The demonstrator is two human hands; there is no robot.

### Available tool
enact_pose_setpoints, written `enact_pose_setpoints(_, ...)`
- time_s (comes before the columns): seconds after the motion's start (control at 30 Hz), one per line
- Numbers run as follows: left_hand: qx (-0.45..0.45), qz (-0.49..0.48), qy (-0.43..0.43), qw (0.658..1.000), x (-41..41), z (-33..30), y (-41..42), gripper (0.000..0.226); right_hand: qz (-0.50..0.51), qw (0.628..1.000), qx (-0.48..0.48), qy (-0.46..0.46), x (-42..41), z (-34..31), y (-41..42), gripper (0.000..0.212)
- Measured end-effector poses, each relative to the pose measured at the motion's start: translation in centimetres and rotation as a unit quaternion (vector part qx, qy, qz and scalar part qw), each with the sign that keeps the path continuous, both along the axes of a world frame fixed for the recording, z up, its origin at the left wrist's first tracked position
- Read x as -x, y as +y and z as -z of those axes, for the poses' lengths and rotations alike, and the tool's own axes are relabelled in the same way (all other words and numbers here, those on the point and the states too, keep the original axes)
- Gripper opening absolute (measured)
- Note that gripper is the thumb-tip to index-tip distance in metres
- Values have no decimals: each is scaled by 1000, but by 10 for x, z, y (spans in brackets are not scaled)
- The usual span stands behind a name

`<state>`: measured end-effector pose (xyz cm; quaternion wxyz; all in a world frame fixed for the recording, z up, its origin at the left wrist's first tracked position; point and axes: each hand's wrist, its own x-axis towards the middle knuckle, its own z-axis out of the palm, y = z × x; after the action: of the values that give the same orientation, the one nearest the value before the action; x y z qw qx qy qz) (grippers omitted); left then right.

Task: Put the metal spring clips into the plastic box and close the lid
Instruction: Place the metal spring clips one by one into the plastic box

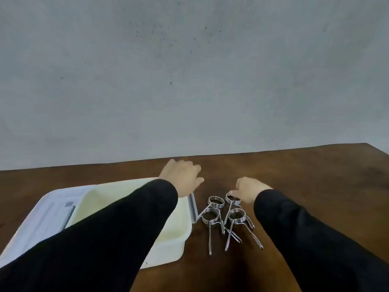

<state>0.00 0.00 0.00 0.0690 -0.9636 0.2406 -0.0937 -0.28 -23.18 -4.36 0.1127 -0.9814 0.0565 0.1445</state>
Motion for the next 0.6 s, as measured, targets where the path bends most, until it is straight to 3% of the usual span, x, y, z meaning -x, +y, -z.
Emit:
enact_pose_setpoints(0.13, 7, -11, 48, 999, 12, 26, -2, 48, 34, 999, -21, 33, 2, 34, 8, 39)
enact_pose_setpoints(0.37, 47, -29, 73, 996, 13, 33, 0, 49, 116, 993, -33, -11, -3, 61, 15, 29)
enact_pose_setpoints(0.6, 130, -12, 13, 991, 15, 16, 17, 43, 144, 984, -73, -68, -5, 68, 14, 29)
